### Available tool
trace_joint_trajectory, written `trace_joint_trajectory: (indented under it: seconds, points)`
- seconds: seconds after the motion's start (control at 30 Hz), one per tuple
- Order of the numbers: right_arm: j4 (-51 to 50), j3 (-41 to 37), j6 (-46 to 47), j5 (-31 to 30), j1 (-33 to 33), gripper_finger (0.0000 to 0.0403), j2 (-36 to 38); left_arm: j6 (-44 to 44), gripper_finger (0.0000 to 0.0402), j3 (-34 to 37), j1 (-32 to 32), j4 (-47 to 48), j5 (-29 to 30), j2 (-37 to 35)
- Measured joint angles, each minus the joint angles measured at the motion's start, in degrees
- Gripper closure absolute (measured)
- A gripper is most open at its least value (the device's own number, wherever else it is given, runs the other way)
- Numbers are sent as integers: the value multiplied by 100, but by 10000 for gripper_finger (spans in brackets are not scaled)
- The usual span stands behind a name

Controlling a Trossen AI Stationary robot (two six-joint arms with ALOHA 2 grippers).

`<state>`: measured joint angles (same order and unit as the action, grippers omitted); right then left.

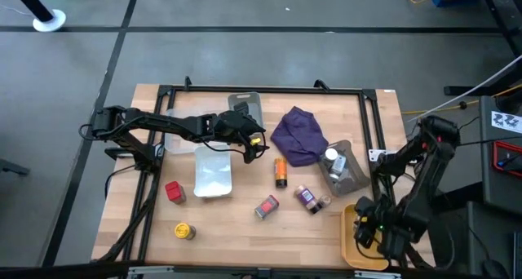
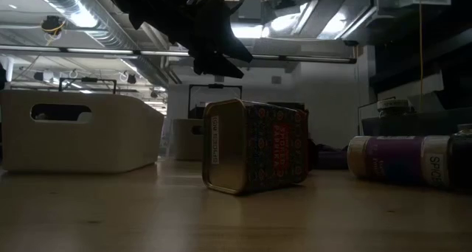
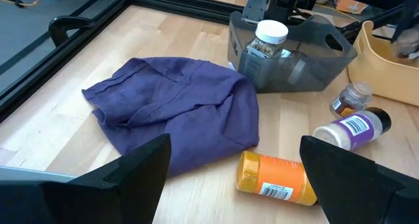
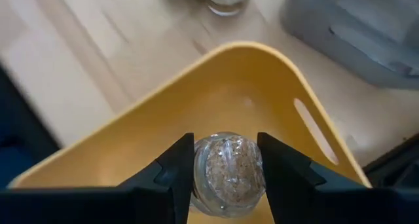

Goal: Sort spices by type
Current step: Put the top right brown seasoning bottle into the yellow bin

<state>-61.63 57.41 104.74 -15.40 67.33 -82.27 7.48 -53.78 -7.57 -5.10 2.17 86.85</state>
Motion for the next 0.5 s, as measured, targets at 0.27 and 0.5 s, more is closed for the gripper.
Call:
trace_joint_trajectory:
  seconds: [0.27, 0.5]
  points:
    - [-269, 0, 205, -59, 18, 253, -1011, -15, 79, 0, 0, 0, 0, 0]
    - [-799, 2, 452, -308, 19, 253, -1428, -16, 79, 0, -1, 0, -1, 0]
